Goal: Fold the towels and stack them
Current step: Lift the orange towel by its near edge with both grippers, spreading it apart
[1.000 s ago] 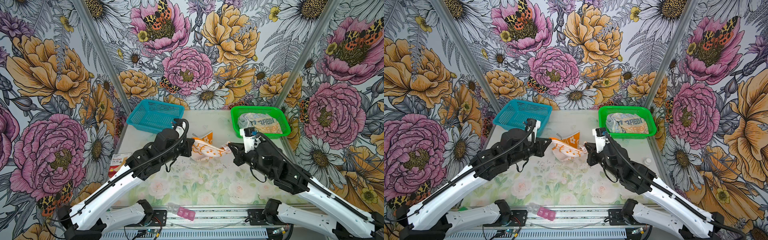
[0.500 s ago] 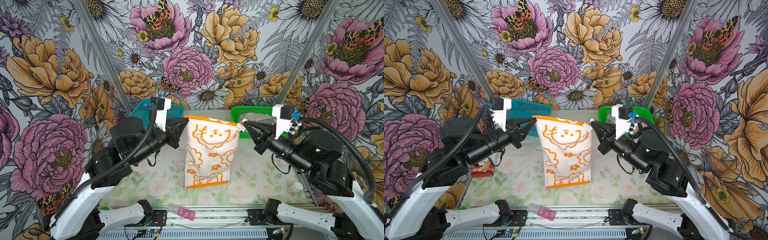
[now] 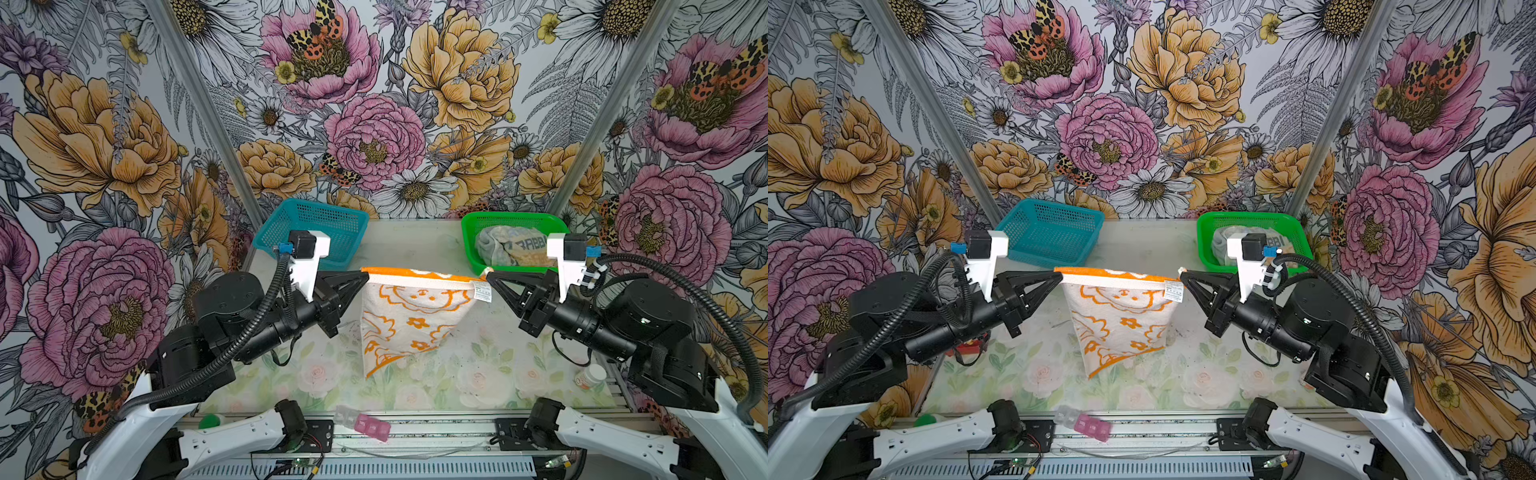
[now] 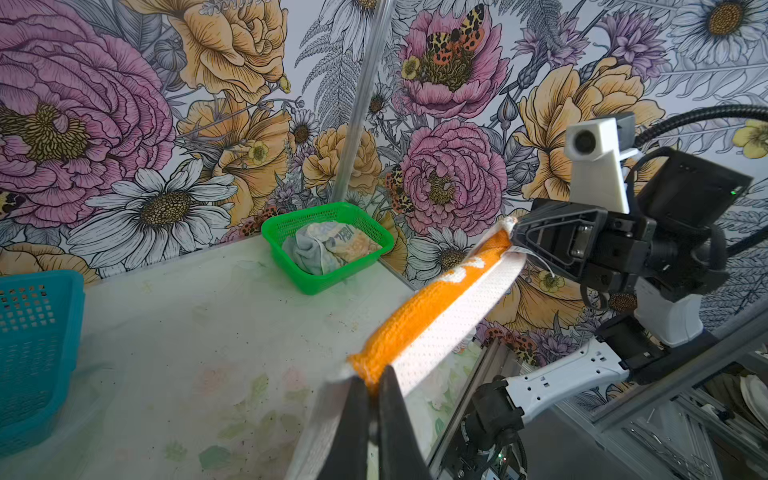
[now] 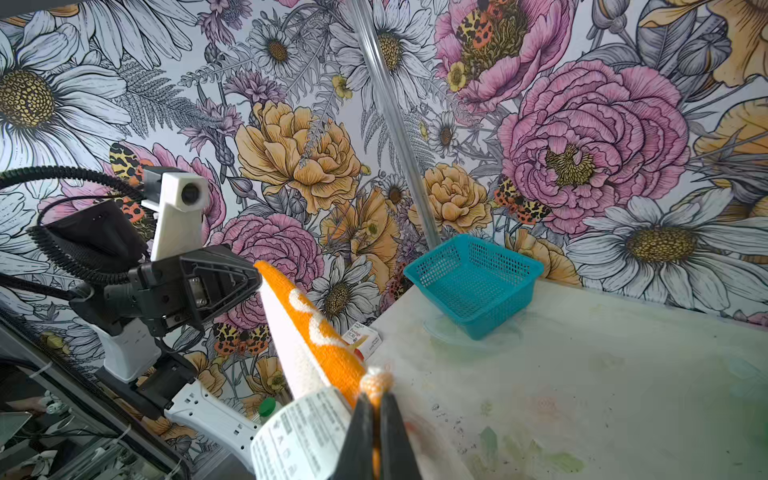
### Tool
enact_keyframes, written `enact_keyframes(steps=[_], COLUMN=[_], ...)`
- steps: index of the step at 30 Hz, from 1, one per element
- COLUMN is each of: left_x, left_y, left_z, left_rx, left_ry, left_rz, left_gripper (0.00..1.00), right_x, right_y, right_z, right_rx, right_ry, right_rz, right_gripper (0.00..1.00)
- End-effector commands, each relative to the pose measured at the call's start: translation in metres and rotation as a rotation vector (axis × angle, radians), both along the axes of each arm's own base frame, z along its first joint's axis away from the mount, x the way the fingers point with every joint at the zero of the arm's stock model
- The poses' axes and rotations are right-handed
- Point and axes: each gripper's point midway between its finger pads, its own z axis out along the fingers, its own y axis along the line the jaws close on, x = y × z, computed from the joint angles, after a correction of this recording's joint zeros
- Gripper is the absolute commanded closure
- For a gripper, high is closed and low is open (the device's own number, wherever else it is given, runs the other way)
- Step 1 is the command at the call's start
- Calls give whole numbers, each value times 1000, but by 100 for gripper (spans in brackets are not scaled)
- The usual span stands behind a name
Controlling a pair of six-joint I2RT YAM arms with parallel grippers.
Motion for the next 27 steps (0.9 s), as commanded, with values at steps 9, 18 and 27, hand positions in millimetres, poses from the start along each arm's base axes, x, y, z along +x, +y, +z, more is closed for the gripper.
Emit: enact_keyframes(steps=[9,18,27], left_x=[-1,-7,-28], left_y=[24,21,14], left_z=[11,21,32], left_rx=[-45,-47,-43], left_ry=[-23,-53,-109], left_rz=[66,25,-100], left_gripper=[100,100,100], right_x=[-8,-14,-43], right_y=[-26,-30,-29], right_z=[27,36,51], right_rx=[49,56,70], right_ry=[-66,-98,-177], right_rz=[-58,-43,85], right_gripper=[100,100,100])
